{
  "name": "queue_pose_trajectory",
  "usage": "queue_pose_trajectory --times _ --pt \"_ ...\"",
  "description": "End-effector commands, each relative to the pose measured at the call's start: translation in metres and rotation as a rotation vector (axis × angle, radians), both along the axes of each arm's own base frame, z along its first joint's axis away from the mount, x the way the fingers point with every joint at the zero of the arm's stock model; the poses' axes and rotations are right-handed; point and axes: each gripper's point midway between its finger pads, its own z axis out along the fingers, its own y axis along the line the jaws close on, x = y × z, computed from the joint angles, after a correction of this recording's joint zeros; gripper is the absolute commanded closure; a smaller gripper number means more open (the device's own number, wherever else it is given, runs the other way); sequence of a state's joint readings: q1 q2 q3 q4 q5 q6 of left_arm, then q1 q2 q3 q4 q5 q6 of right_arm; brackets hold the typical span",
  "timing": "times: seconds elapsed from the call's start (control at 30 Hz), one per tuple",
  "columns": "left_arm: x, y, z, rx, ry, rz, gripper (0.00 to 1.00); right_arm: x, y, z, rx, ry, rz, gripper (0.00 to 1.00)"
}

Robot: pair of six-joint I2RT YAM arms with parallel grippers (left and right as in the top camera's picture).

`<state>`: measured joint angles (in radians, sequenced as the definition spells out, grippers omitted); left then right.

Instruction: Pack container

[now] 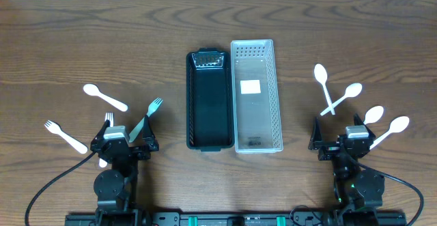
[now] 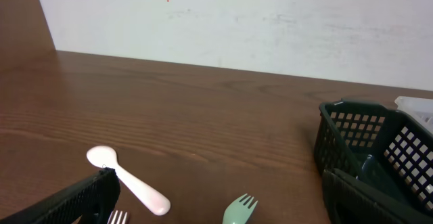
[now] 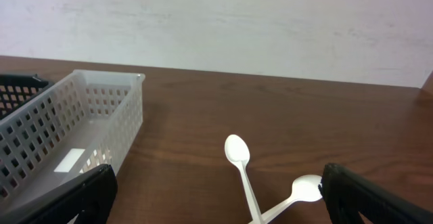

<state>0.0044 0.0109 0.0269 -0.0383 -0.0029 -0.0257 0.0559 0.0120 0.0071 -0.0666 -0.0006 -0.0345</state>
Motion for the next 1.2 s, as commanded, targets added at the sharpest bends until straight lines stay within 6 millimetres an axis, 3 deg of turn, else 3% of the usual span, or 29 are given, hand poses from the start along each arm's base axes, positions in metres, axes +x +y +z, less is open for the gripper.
queue_pose_trajectory --times 0.0,0.23,0.3,0.37,0.53,0.63,0.7,0.8,0.97,1.07,1.17 --pt "-0.001 0.0 -0.018 0.0 0.051 0.004 0.02 0.0 -0.003 0.0 -0.021 -0.001 -0.019 0.01" --pt "-0.001 0.001 -0.016 -0.006 0.043 0.011 0.02 0.0 0.003 0.0 0.072 0.002 0.011 0.01" --pt "0.0 -0.002 -0.007 -0.139 0.005 0.007 0.02 0.0 0.002 0.001 0.072 0.004 0.004 0.01" --pt "-0.001 -0.003 0.011 -0.218 -0.03 0.007 0.02 0.0 0.001 0.009 0.107 -0.001 -0.003 0.01" --pt "-0.006 0.016 0.087 -0.129 -0.115 0.104 0.02 0.006 -0.014 0.037 0.156 0.034 -0.08 0.01" --pt "0.004 0.022 0.124 -0.086 -0.071 0.138 0.02 0.02 -0.023 0.059 0.153 0.113 -0.121 0.01" --pt "0.018 0.023 0.133 -0.08 0.016 0.146 0.02 0.032 -0.027 0.069 0.15 0.202 -0.143 0.01" --pt "0.043 0.027 0.128 -0.068 0.206 0.169 0.02 0.054 -0.024 0.077 0.099 0.404 -0.098 0.01" --pt "0.065 0.041 0.093 -0.056 0.568 0.221 0.02 0.083 -0.026 0.083 -0.007 0.716 -0.056 0.01" --pt "0.071 0.046 0.073 -0.056 0.716 0.238 0.02 0.107 -0.026 0.086 -0.004 0.776 -0.047 0.01" --pt "0.074 0.046 0.054 -0.061 0.8 0.244 0.02 0.133 -0.028 0.076 -0.029 0.804 -0.035 0.01"
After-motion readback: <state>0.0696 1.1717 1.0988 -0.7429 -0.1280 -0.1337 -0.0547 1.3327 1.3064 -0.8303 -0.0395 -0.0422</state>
